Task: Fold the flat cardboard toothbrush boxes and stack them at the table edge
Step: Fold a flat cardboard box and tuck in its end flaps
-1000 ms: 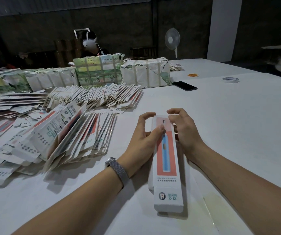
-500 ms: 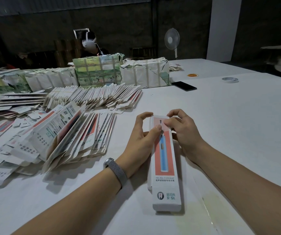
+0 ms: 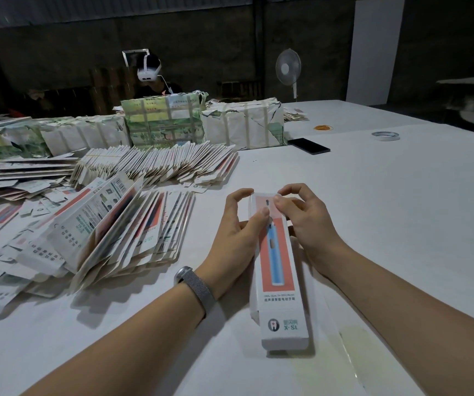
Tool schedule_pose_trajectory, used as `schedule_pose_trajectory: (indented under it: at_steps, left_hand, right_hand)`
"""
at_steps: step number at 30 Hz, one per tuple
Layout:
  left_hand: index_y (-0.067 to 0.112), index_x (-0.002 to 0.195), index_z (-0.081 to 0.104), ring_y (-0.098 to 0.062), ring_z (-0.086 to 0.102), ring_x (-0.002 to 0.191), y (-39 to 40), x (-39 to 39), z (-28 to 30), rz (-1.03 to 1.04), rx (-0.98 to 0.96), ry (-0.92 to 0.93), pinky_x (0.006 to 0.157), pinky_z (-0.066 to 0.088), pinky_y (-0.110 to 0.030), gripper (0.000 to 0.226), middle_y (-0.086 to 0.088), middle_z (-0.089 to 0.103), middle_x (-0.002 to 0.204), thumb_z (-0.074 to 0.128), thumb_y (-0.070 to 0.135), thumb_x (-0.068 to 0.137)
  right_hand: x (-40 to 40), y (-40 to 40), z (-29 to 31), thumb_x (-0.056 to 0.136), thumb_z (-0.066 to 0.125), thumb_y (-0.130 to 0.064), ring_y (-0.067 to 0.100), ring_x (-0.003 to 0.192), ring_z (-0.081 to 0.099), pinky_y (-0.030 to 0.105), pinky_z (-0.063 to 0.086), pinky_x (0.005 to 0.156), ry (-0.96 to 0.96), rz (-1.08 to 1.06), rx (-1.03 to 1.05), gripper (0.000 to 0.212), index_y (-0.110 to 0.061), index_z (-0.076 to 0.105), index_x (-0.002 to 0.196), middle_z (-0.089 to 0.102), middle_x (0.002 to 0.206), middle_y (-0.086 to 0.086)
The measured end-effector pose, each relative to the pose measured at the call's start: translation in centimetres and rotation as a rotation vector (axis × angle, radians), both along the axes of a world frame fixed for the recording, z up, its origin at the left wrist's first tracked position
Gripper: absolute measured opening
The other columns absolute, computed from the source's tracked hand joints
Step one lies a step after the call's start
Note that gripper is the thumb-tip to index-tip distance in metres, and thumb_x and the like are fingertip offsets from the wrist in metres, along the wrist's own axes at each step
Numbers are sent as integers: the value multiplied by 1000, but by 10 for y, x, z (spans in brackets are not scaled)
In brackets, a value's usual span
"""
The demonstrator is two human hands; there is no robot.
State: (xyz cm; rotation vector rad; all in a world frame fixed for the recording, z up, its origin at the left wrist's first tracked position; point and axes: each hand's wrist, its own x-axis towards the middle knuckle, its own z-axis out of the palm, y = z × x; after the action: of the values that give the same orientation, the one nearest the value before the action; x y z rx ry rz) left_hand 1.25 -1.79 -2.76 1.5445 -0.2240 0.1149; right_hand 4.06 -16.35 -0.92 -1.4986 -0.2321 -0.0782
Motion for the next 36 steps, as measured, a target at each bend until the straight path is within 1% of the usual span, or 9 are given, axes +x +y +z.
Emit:
schedule_pose_trajectory:
  at_steps: [4, 8, 13, 21, 25, 27, 30, 33, 36]
  left_hand:
    - [46, 118, 39, -32, 76, 72, 0, 3, 0, 71, -25, -16, 62, 60, -34, 31, -14, 77, 83, 59, 48, 95]
    - [41, 125, 34, -37, 76, 78, 0, 3, 0, 86, -62, -64, 67, 62, -44, 39, -12, 78, 93, 56, 51, 94]
    - [60, 123, 42, -29, 71, 60, 0, -1, 6, -78, -27, -52, 48, 56, -32, 37, -10, 78, 96, 41, 66, 87]
    - [62, 123, 47, -42, 63, 50, -3, 2, -5, -110, 112, -132, 40, 37, -28, 36, -17, 75, 90, 46, 60, 87]
    - [53, 128, 53, -45, 58, 42, 5, 18, -18, -92, 108, -116, 31, 28, -36, 48, -19, 72, 81, 59, 72, 83]
    - [47, 135, 52, -44, 57, 41, 12, 25, -22, -140, 146, -73, 29, 30, -42, 73, -21, 71, 79, 62, 85, 73]
    - [40, 137, 53, -44, 56, 40, 19, 31, -28, -198, 188, -20, 30, 34, -50, 82, -25, 68, 76, 64, 85, 70]
    - [35, 129, 60, -43, 55, 40, 17, 35, -30, -196, 203, 12, 30, 33, -53, 60, -29, 63, 72, 67, 69, 81]
    - [29, 117, 66, -38, 55, 42, 14, 36, -28, -174, 199, 59, 29, 30, -55, 39, -35, 57, 68, 57, 50, 85]
  right_hand:
    - [-4, -5, 7, 94, 66, -35, 17, 83, 72, 17, 53, 58, -52, -37, -191, 15, -33, 56, 106, 62, 105, -7]
    - [-22, -7, 23, 72, 76, -55, 4, 90, 61, 13, 49, 70, -208, 41, -649, 65, -38, 51, 129, 52, 113, -16]
    - [-39, -18, 42, 80, 76, -40, 15, 107, 59, 35, 54, 94, -160, -29, -774, 75, -33, 41, 146, 52, 129, -5]
    - [-62, -164, 65, 84, 68, -35, 16, 118, 56, 34, 46, 100, -6, -438, -924, 57, -28, 54, 139, 57, 133, -6]
    - [-62, -262, 79, 80, 62, -31, 24, 90, 58, 36, 50, 74, 75, -663, -1246, 9, -24, 63, 84, 58, 95, -6]
    - [-63, -309, 85, 79, 60, -31, 26, 83, 55, 32, 41, 62, 144, -741, -1352, 15, -25, 50, 70, 49, 79, -7]
    - [-70, -367, 87, 84, 57, -33, 25, 81, 54, 30, 42, 61, 264, -839, -1473, 22, -25, 45, 68, 49, 79, -4]
    - [-74, -406, 81, 92, 52, -28, 30, 96, 55, 40, 50, 82, 337, -881, -1558, 20, -21, 48, 73, 56, 96, 3]
    - [-70, -423, 75, 93, 57, -24, 31, 120, 46, 44, 43, 95, 349, -895, -1680, 12, -28, 59, 104, 54, 121, 2]
